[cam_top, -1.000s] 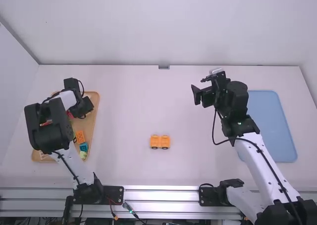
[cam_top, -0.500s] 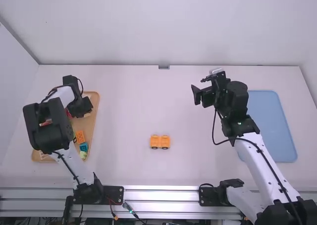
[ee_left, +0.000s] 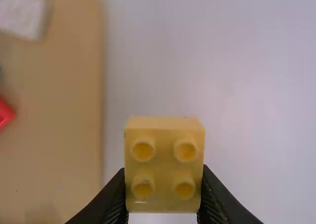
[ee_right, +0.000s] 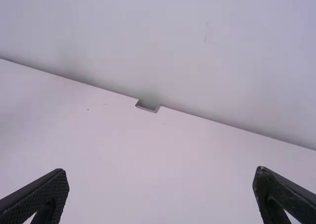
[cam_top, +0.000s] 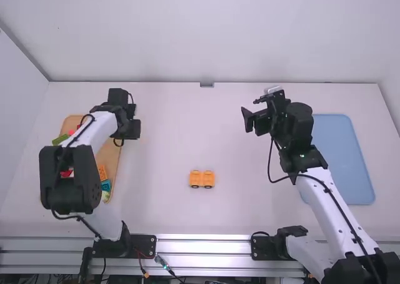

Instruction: Assemble lego blocks to make yellow taxi

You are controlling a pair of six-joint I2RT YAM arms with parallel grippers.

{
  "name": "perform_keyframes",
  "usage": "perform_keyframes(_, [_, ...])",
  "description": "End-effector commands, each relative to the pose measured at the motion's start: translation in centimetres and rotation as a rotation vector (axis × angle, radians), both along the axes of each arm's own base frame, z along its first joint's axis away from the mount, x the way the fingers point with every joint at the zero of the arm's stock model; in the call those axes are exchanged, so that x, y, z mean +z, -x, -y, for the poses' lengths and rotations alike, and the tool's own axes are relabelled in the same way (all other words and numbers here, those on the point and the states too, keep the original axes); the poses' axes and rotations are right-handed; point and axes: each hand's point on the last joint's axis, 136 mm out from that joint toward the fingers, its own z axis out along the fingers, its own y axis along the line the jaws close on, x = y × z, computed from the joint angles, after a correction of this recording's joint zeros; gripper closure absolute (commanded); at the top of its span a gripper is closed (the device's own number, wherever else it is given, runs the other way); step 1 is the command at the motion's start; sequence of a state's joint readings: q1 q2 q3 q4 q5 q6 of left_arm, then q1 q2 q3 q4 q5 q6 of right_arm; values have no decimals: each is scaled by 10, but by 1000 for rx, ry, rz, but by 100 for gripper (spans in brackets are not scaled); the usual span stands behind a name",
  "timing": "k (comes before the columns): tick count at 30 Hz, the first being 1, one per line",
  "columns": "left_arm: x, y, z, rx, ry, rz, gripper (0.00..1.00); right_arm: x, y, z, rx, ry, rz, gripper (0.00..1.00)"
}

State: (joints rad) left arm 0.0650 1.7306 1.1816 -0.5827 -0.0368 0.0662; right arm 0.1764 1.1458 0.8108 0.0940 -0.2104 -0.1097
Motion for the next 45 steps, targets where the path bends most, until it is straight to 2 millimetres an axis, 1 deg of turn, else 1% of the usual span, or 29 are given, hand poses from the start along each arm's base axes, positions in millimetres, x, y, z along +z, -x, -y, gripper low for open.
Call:
perform_keyframes(1, [2,17,39,-367,-68,-19,98,27,0,-2,8,-14,59,1])
perform_keyframes(2, [-3,33,68,-596,-60,-46,98,27,0,-2,8,-14,56,1])
perform_keyframes(3, [-6,42,81,-707,-50,-62,98,26,1,-2,8,-13,55,1])
perform_keyframes(5, [-18,75,113,-1036,-32,-118,98,25,1,-2,8,-12,51,1])
perform_keyframes(6, [-24,86,121,-1151,-43,-140,98,24,1,-2,8,-12,47,1])
perform_keyframes(8, [-34,100,130,-1281,-68,-158,94,22,2,-1,7,-10,39,1])
perform_keyframes(9, [-38,103,132,-1328,-84,-160,93,21,2,-2,8,-9,34,1])
perform_keyframes(11, [-46,105,134,-1376,-119,-154,96,20,3,-1,7,-8,26,1])
perform_keyframes(14, [-56,106,138,-1401,-129,-118,95,16,4,-1,7,-5,10,1])
perform_keyframes(18, [-62,109,141,-1405,-105,-97,98,15,4,-1,6,-4,8,1])
perform_keyframes(20, [-66,121,149,-1508,-62,-81,98,16,4,-1,6,-5,12,1])
perform_keyframes(21, [-69,129,153,-1591,-39,-66,98,17,3,-1,6,-5,14,1])
perform_keyframes(22, [-69,129,153,-1591,-39,-66,98,17,3,-1,6,-5,14,1])
perform_keyframes(23, [-71,136,156,-1659,-17,-45,98,17,3,-1,7,-5,15,1])
perform_keyframes(24, [-72,138,157,-1678,-12,-37,98,17,3,-1,7,-5,15,1])
perform_keyframes(27, [-74,137,161,-1671,-2,-8,98,17,3,-1,7,-5,14,1])
perform_keyframes(30, [-76,131,162,-1617,-11,5,96,17,4,-1,7,-5,14,1])
perform_keyframes(31, [-77,130,162,-1607,-11,10,93,17,4,-1,7,-5,13,1])
perform_keyframes(33, [-77,130,162,-1598,-9,15,89,17,3,-1,7,-4,14,1])
perform_keyframes(36, [-80,134,162,-1602,-4,9,78,17,3,-1,7,-2,15,1])
perform_keyframes(39, [-80,134,161,-1597,1,5,69,17,4,-1,8,-3,15,1])
perform_keyframes(40, [-80,134,161,-1597,1,5,68,17,4,-1,8,-3,15,1])
perform_keyframes(42, [-80,135,163,-1603,3,6,63,17,3,-1,8,-3,15,1])
perform_keyframes(43, [-80,135,162,-1601,3,6,60,17,4,-1,8,-3,15,1])
perform_keyframes(44, [-80,134,162,-1598,3,6,54,17,4,-1,8,-2,15,1])
perform_keyframes(45, [-80,134,161,-1597,2,7,1,17,4,-1,8,-3,14,1])
